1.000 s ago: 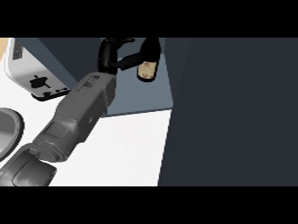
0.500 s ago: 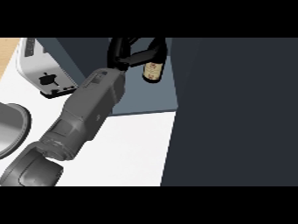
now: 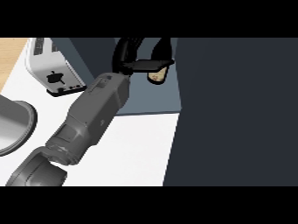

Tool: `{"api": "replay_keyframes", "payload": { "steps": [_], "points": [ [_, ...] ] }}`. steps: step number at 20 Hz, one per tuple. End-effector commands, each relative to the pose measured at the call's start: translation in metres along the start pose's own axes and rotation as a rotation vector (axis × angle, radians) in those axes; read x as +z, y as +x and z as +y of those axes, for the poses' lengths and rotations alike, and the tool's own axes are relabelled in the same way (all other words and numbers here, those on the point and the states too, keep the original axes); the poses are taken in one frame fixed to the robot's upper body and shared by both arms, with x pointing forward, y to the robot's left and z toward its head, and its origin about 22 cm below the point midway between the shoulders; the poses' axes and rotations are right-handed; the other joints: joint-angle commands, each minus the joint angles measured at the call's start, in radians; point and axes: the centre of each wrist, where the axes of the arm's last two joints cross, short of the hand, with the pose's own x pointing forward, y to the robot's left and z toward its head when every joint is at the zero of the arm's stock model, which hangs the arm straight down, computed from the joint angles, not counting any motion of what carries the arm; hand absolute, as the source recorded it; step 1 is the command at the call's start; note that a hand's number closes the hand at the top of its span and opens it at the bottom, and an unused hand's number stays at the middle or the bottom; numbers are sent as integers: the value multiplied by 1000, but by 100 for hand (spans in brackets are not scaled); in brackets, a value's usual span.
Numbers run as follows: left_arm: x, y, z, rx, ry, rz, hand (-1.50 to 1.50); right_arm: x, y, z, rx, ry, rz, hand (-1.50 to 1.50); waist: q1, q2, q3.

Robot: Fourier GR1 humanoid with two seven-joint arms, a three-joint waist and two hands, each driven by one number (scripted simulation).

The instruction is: Pick up the wine, place it into the cabinet and close the cabinet

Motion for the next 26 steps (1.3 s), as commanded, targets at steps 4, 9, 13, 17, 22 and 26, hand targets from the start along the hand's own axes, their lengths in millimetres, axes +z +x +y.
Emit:
{"api": "replay_keyframes", "payload": {
  "steps": [4, 9, 13, 17, 22, 26],
  "points": [
    [10, -6, -2, 74, -35, 18, -150, 12, 52, -2, -88, 2, -40, -150, 8, -8, 0],
    [30, -17, 1, 147, -94, 18, -150, 16, 51, -4, -82, -64, -4, -150, 33, -19, 0],
    [51, -26, -1, 187, -114, 43, -150, 13, 55, -8, -49, -33, -26, -150, 45, -18, 0],
    [76, -28, -10, 229, -137, 48, -150, 9, 44, 0, -73, -46, -17, -150, 65, -20, -1],
    [122, -41, -5, 235, -119, 78, -150, 12, 50, -5, -58, -60, -20, -150, 72, -19, 0],
    [141, -27, 11, 239, -129, 63, -150, 12, 53, -7, -58, -55, -7, -150, 68, -14, 0]
  ]
}}
